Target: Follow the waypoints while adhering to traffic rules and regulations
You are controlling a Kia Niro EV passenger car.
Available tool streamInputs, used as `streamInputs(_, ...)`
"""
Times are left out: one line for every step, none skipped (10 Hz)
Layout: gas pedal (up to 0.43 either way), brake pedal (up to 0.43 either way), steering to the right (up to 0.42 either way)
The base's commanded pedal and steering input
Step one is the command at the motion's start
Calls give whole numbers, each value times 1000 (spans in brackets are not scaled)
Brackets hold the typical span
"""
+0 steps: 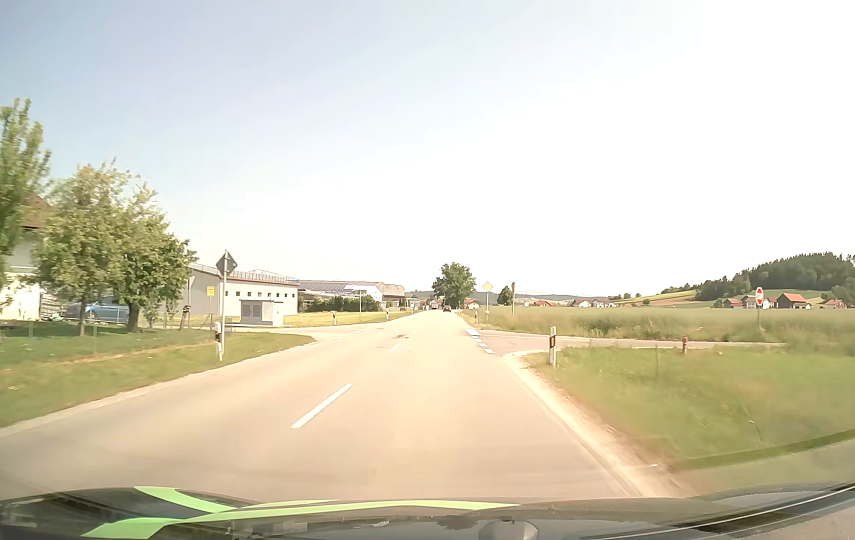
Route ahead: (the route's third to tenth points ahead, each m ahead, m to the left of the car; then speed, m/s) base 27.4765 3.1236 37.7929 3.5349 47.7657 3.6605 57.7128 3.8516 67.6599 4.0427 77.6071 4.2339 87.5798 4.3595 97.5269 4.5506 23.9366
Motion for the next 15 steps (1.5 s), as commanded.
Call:
streamInputs(150,0,-15)
streamInputs(150,0,-13)
streamInputs(157,0,-11)
streamInputs(157,0,-11)
streamInputs(157,0,-10)
streamInputs(157,0,-8)
streamInputs(157,0,-7)
streamInputs(157,0,-6)
streamInputs(138,0,-4)
streamInputs(87,0,-1)
streamInputs(67,0,1)
streamInputs(67,0,1)
streamInputs(79,0,1)
streamInputs(79,0,1)
streamInputs(98,0,1)
